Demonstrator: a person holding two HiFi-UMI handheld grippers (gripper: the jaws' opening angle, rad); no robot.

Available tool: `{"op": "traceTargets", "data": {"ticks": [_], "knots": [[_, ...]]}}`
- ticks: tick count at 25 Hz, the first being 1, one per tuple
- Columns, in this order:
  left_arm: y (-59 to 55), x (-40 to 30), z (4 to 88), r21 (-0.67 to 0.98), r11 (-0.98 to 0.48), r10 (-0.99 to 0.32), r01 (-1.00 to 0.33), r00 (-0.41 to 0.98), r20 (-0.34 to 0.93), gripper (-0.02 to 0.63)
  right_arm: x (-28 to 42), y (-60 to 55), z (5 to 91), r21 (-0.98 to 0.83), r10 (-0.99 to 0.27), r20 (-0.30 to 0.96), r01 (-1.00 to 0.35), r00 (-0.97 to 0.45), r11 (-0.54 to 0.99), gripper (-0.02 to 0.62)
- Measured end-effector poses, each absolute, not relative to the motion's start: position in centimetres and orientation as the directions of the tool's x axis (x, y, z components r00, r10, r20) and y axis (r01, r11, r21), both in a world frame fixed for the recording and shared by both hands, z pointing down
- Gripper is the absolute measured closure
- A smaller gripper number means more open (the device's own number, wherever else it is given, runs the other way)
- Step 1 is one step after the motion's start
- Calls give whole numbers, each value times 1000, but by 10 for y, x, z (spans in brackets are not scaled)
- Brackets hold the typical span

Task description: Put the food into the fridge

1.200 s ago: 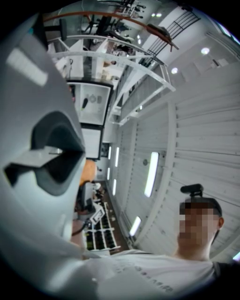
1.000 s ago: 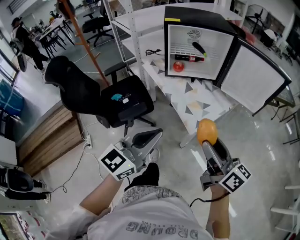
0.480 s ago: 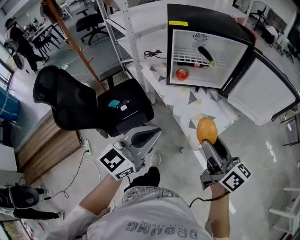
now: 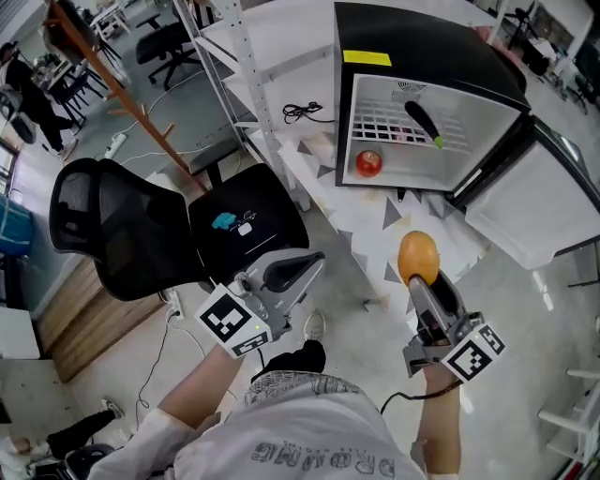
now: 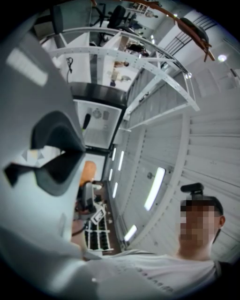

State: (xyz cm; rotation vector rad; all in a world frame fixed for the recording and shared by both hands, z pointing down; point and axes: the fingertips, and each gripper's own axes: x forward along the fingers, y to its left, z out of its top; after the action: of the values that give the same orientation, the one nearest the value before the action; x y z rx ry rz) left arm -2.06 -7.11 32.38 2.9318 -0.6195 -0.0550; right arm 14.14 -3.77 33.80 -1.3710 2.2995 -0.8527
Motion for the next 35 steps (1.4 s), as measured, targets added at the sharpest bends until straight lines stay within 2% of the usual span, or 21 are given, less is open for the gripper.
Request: {"op": "traceTargets", "data": {"ticks": [23,35], "knots": [[-194,-35,329,163,-906,-397,-390,918,-14,600,134,-169,339,-597,-893,48,-729,-448,334,342],[-216,-20,335,164,-869,-471,-466,882,13,600,164,-248,337,-532,-869,45,-749,-492,397,342]]}}
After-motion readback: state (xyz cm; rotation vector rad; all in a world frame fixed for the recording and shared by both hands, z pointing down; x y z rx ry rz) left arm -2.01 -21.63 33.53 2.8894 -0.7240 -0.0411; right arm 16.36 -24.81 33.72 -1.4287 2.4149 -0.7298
